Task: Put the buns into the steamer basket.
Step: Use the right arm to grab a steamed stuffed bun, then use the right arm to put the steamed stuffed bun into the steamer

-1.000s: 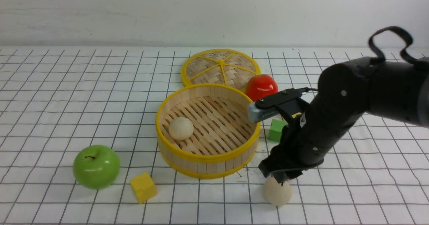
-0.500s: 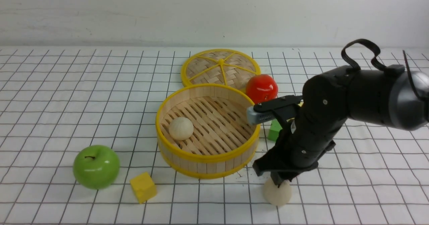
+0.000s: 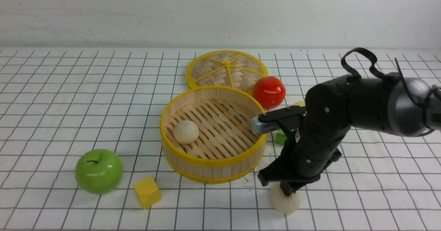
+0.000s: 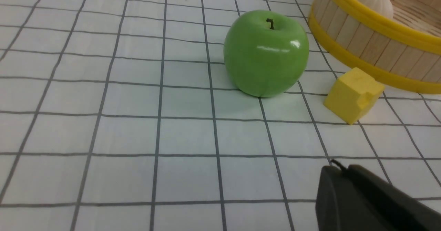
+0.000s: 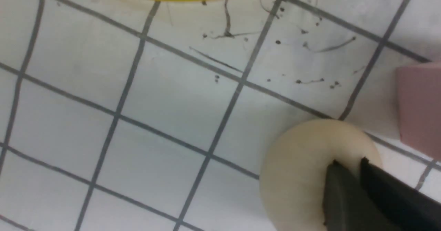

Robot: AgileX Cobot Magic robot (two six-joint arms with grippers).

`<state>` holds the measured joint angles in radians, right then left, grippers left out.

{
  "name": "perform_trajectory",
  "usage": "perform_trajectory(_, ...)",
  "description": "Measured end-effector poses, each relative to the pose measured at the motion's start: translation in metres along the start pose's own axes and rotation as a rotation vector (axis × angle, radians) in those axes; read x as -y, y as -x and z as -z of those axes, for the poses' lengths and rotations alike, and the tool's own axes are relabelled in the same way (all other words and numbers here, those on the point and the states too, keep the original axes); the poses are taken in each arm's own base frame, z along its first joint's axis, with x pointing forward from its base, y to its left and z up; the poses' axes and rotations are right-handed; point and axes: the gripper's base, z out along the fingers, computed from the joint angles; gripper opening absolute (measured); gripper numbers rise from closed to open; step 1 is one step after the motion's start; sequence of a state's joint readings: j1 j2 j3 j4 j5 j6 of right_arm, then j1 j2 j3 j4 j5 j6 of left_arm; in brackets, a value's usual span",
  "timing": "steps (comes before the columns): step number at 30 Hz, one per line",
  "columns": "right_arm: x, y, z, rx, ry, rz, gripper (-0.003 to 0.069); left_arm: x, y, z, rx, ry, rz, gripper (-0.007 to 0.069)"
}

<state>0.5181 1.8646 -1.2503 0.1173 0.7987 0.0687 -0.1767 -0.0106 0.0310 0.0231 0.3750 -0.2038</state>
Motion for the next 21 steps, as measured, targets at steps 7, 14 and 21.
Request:
perform_trajectory(7, -0.007, 0.009, 0.028, 0.048, 0.039, -0.015, 0.0000, 0.000, 0.000, 0.000, 0.000, 0.000, 0.000, 0.0017)
perform_trajectory(14, -0.016, 0.043, 0.073, 0.273, 0.083, -0.009, 0.0000, 0.000, 0.000, 0.000, 0.000, 0.000, 0.000, 0.0017)
perform_trajectory(21, -0.017, 0.076, 0.064, 0.522, 0.096, -0.021, 0.0000, 0.000, 0.000, 0.000, 0.000, 0.000, 0.000, 0.0017)
